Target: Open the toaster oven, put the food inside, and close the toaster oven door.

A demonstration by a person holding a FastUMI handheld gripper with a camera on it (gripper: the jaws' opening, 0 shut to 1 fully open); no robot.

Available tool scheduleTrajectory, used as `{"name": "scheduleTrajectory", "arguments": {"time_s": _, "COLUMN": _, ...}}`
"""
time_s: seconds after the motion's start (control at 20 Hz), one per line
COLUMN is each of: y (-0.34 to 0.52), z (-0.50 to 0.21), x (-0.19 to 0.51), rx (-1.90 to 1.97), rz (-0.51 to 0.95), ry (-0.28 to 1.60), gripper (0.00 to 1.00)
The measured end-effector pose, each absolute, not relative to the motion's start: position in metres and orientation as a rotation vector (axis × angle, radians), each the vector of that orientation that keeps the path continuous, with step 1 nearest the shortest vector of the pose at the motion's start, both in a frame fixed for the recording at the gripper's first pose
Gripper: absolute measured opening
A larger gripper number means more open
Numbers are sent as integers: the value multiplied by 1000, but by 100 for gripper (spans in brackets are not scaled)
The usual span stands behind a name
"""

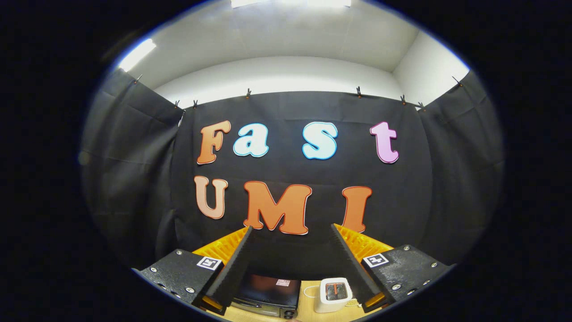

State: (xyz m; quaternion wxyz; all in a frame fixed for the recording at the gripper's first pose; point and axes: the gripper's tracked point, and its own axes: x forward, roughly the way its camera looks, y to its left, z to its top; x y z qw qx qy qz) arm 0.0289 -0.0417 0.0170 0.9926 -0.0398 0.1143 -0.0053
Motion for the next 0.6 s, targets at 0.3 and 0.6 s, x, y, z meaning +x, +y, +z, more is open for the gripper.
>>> {"name": "scheduleTrajectory", "arguments": {"time_s": 0.3, "y": -43, "z": 31, "x": 23, "rx": -142, "rz": 23, "ry": 179, "gripper": 100}}
{"name": "scheduleTrajectory", "arguments": {"time_s": 0.6, "y": -49, "z": 46, "x": 22, "rx": -125, "rz": 28, "ry": 131, "gripper": 100}}
